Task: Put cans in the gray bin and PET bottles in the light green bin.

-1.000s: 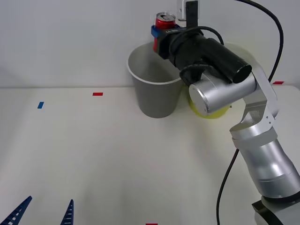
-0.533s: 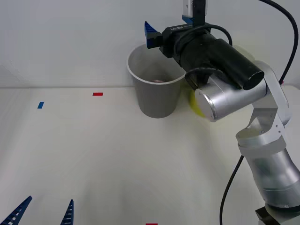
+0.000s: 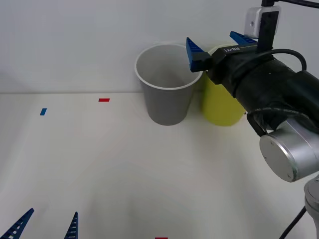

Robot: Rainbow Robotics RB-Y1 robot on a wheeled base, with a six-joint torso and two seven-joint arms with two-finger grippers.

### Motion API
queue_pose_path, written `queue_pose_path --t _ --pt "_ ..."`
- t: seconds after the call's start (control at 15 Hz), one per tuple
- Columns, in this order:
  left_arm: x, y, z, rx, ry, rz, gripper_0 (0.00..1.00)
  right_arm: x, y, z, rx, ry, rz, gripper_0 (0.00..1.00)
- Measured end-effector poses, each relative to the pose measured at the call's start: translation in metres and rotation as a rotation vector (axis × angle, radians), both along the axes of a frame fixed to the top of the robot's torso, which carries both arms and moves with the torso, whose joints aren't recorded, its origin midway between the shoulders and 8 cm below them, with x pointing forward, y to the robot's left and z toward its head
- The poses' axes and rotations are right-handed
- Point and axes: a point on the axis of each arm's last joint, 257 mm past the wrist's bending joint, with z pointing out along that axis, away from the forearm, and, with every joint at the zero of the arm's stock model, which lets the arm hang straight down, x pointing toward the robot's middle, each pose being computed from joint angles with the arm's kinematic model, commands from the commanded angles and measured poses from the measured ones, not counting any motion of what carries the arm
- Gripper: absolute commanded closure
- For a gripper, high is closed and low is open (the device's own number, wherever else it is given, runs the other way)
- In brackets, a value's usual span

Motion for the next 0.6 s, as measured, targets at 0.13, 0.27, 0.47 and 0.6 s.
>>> queue_pose_path --t 0.13,0.27,0.47,0.6 --pt "0.0 0.0 0.0 0.0 0.0 0.0 0.0 -0.02 -0.021 -0.014 -0.006 0.02 -0.03 0.0" --pt "0.0 0.0 0.0 0.0 0.0 0.0 0.0 -0.04 -0.039 -0.031 -0.016 0.053 -0.061 0.0" --pt "0.0 0.0 0.0 0.0 0.0 0.0 0.0 -0.059 -0.066 -0.069 -0.026 0.138 -0.117 0.0" --pt "0.0 0.0 0.0 0.0 0.0 0.0 0.0 -0.066 -0.076 -0.086 -0.016 0.167 -0.138 0.0"
